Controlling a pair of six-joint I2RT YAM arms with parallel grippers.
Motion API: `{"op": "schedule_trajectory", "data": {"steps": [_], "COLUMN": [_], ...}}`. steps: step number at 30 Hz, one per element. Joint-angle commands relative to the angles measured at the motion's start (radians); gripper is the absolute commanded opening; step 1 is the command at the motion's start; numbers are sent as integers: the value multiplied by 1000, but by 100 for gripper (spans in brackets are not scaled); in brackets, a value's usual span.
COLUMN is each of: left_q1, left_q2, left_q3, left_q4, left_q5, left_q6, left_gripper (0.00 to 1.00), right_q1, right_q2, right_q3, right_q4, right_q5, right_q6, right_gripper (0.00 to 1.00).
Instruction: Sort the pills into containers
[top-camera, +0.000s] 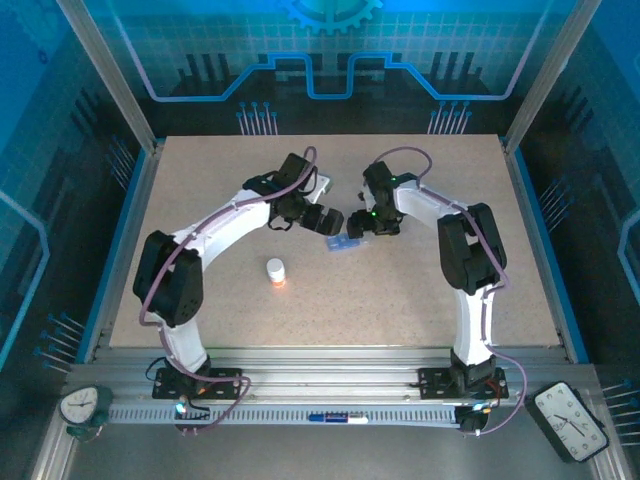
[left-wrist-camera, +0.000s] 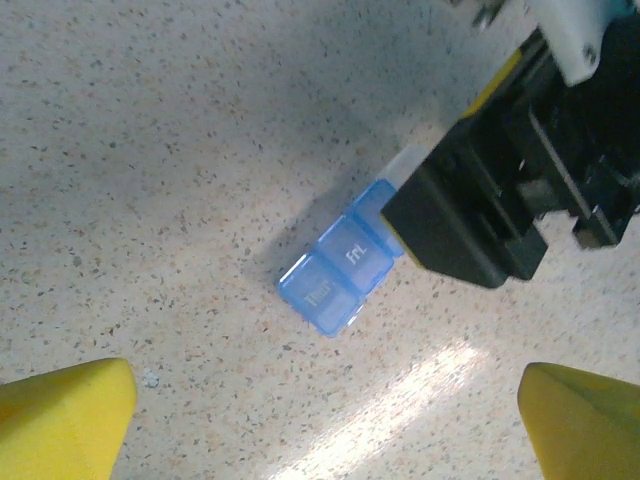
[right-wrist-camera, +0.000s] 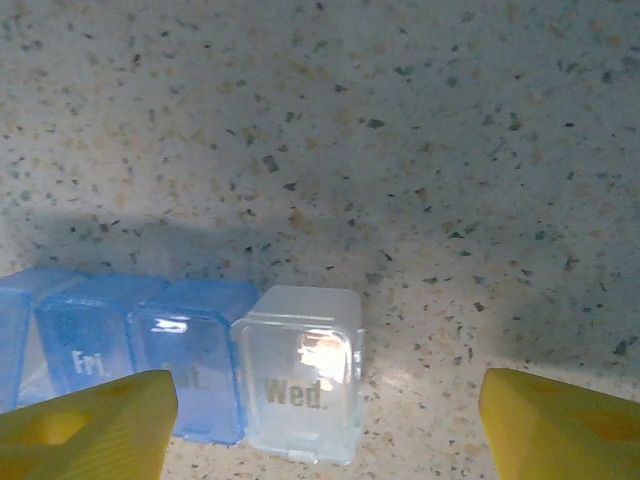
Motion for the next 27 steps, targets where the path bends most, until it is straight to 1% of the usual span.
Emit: {"op": "schedule_trajectory", "data": {"steps": [1, 9, 13, 19, 27], "left_q1": [-12, -50, -71, -90, -90], "left_q2": [25, 81, 112, 173, 230], "left_q3": [33, 45, 48, 64, 72], "left_q4": [-49, -73, -71, -62, -52], "left_q5": [-32, -67, -102, -182, -214], "left_q6": [89, 159, 183, 194, 204], "left_gripper": [99, 99, 99, 99, 99], "right_q1": [-18, -18, -18, -18, -18], "right_q2": [19, 34, 34, 37, 43], "right_q3": [-3, -18, -26, -33, -35], "right_q4": [-2, 10, 13, 12, 7], "right_q5": [-24, -40, -45, -53, -57], "right_q6": [19, 28, 32, 37, 36], "right_gripper": [80, 79, 78, 78, 77]}}
